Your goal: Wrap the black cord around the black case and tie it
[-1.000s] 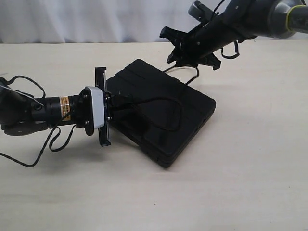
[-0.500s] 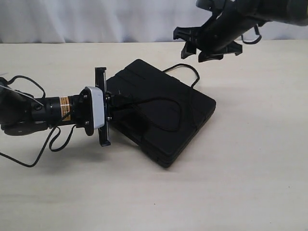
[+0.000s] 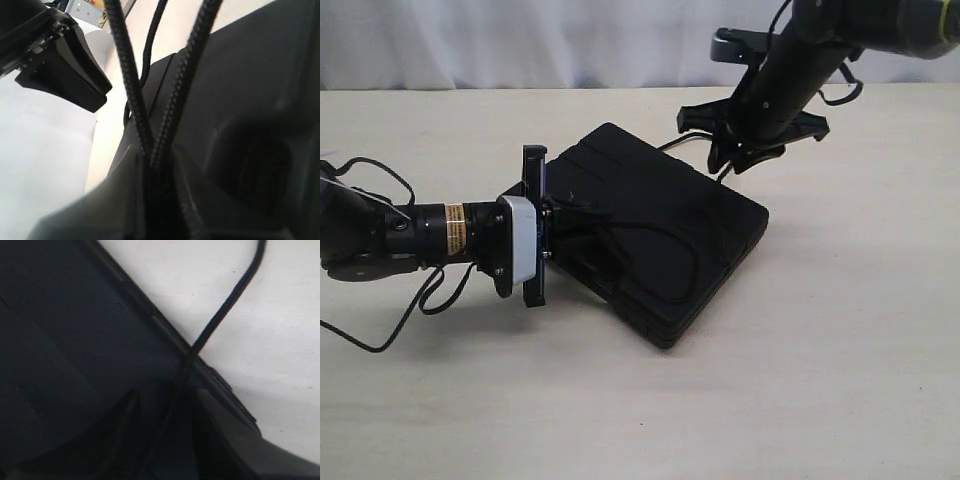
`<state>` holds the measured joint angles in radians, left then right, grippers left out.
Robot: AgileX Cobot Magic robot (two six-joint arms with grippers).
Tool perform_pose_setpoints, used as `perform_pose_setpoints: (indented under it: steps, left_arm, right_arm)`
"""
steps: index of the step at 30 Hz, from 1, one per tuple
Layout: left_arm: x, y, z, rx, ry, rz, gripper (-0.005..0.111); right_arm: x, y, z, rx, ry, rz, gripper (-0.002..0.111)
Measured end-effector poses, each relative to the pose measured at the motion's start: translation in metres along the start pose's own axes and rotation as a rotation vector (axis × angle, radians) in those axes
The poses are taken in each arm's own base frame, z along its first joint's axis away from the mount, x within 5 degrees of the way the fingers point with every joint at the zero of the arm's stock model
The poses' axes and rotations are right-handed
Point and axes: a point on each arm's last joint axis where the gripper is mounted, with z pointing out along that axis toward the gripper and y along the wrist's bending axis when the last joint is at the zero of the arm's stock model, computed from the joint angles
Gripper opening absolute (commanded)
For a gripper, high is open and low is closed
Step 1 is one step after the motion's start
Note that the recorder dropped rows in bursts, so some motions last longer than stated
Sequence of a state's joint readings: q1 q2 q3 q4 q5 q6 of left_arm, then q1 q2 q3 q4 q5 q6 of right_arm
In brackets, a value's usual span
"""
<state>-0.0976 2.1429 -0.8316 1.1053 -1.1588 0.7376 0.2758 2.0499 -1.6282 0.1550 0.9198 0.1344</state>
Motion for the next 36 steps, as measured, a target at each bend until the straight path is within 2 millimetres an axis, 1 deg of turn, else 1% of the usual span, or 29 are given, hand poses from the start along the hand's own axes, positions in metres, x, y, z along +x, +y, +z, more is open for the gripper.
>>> perform_pose_setpoints:
  steps: [2,9,16,22,25,28,29,30,31,32,36]
  left_arm:
    - [0.0,0.0,0.0,0.001,0.001,0.012,0.0]
    - [0.001,-0.002,0.0,0.02,0.006,0.054,0.0]
    - [0.001,-0.002,0.0,0.026,0.006,0.075,0.0]
    - [0.001,-0.002,0.0,0.026,0.006,0.108,0.0]
    - [0.001,-0.002,0.0,0.027,0.006,0.123,0.0]
    - [0.001,-0.002,0.0,0.027,0.006,0.134,0.0]
    - [0.001,-0.002,0.0,0.027,0.005,0.142,0.0]
    - [0.001,-0.002,0.0,0.023,0.01,0.147,0.0]
    - [0.001,-0.002,0.0,0.02,0.012,0.154,0.0]
    - [0.002,-0.001,0.0,0.013,0.02,0.165,0.0]
    - [0.002,0.0,0.0,-0.002,0.026,0.174,0.0]
  right_arm:
    - [0.001,0.004,0.001,-0.003,0.003,0.014,0.033]
    - [0.004,0.006,0.002,0.002,0.017,0.022,0.033]
    - [0.013,0.003,0.012,0.008,0.043,0.07,0.033]
    - [0.012,0.003,0.014,0.0,0.027,0.095,0.033]
    - [0.012,0.002,0.018,0.001,0.023,0.111,0.033]
    - [0.014,0.001,0.028,0.005,0.044,0.123,0.032]
    - [0.014,0.001,0.032,0.002,0.049,0.127,0.031]
    - [0.014,0.001,0.034,0.001,0.05,0.13,0.027]
    - [0.014,0.001,0.034,-0.004,0.043,0.134,0.013]
    - [0.013,0.002,0.034,-0.015,0.035,0.143,0.005]
    - [0.012,0.005,0.035,-0.053,0.033,0.178,0.005]
